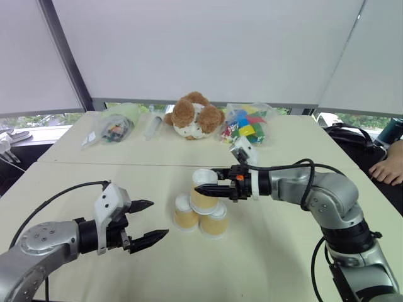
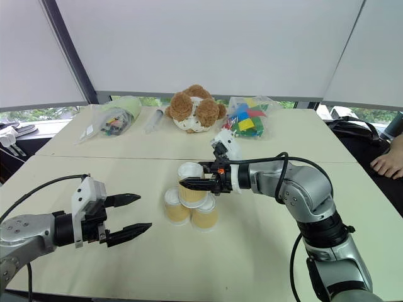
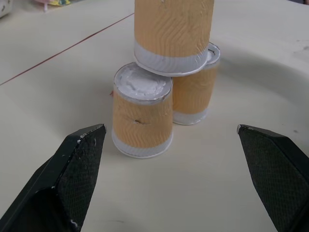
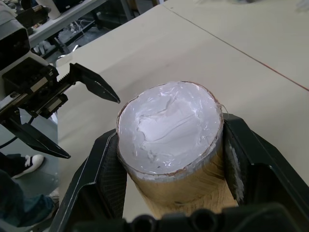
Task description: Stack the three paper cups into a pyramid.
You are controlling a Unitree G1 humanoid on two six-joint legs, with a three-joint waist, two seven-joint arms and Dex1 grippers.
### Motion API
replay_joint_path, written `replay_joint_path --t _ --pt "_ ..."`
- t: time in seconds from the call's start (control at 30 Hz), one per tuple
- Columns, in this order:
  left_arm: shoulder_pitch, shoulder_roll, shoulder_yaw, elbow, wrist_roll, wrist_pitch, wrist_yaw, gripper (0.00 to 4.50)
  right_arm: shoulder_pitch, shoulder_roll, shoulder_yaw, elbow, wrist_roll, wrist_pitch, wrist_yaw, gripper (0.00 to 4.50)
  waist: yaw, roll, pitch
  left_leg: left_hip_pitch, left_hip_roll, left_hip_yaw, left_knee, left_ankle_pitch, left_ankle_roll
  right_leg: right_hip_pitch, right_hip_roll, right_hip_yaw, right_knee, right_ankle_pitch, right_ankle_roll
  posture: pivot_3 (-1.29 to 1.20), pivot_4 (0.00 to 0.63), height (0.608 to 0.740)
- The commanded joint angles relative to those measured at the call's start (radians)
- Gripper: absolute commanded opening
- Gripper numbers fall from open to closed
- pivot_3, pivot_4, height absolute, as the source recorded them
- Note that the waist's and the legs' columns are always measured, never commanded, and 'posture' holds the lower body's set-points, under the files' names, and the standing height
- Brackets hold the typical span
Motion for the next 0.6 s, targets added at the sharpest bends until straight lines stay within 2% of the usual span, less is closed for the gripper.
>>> replay_joint_path --t 0.03,0.07,0.1,0.13,0.2,0.23,0.47,0.6 --pt "-0.006 -0.004 0.004 -0.032 -0.003 -0.015 0.008 4.5 -0.016 0.021 -0.007 -0.01 -0.006 -0.02 0.01 2.32 0.0 0.0 0.0 0.0 0.0 0.0 0.0 0.0 0.0 0.0 0.0 0.0 0.0 0.0 0.0 0.0 0.15 0.74" --pt "-0.004 -0.005 0.003 -0.032 -0.002 -0.016 0.01 4.5 -0.015 0.027 -0.008 -0.01 -0.006 -0.018 0.006 2.32 0.0 0.0 0.0 0.0 0.0 0.0 0.0 0.0 0.0 0.0 0.0 0.0 0.0 0.0 0.0 0.0 0.15 0.74" --pt "-0.003 -0.006 0.003 -0.032 -0.002 -0.016 0.01 4.5 -0.014 0.037 -0.01 -0.01 -0.008 -0.015 -0.006 2.82 0.0 0.0 0.0 0.0 0.0 0.0 0.0 0.0 0.0 0.0 0.0 0.0 0.0 0.0 0.0 0.0 0.15 0.74" --pt "-0.003 -0.006 0.004 -0.032 -0.002 -0.016 0.011 4.5 -0.013 0.042 -0.012 -0.012 -0.009 -0.013 -0.01 3.52 0.0 0.0 0.0 0.0 0.0 0.0 0.0 0.0 0.0 0.0 0.0 0.0 0.0 0.0 0.0 0.0 0.15 0.74" --pt "-0.004 -0.008 0.005 -0.029 -0.003 -0.016 0.01 4.5 -0.018 0.048 -0.02 -0.012 -0.01 -0.011 -0.015 4.27 0.0 0.0 0.0 0.0 0.0 0.0 0.0 0.0 0.0 0.0 0.0 0.0 0.0 0.0 0.0 0.0 0.15 0.74" --pt "-0.006 -0.008 0.005 -0.026 -0.002 -0.017 0.009 4.5 -0.021 0.049 -0.028 -0.012 -0.004 -0.005 -0.015 4.46 0.0 0.0 0.0 0.0 0.0 0.0 0.0 0.0 0.0 0.0 0.0 0.0 0.0 0.0 0.0 0.0 0.15 0.74" --pt "-0.026 -0.013 -0.01 -0.004 0.014 -0.026 0.006 4.5 -0.022 0.04 -0.042 -0.031 0.001 -0.015 -0.003 4.46 0.0 0.0 0.0 0.0 0.0 0.0 0.0 0.0 0.0 0.0 0.0 0.0 0.0 0.0 0.0 0.0 0.15 0.74" --pt "-0.031 -0.017 -0.011 0.004 0.016 -0.025 0.002 4.5 -0.044 0.043 -0.095 -0.022 0.035 -0.004 -0.009 4.46 0.0 0.0 0.0 0.0 0.0 0.0 0.0 0.0 0.0 0.0 0.0 0.0 0.0 0.0 0.0 0.0 0.15 0.74"
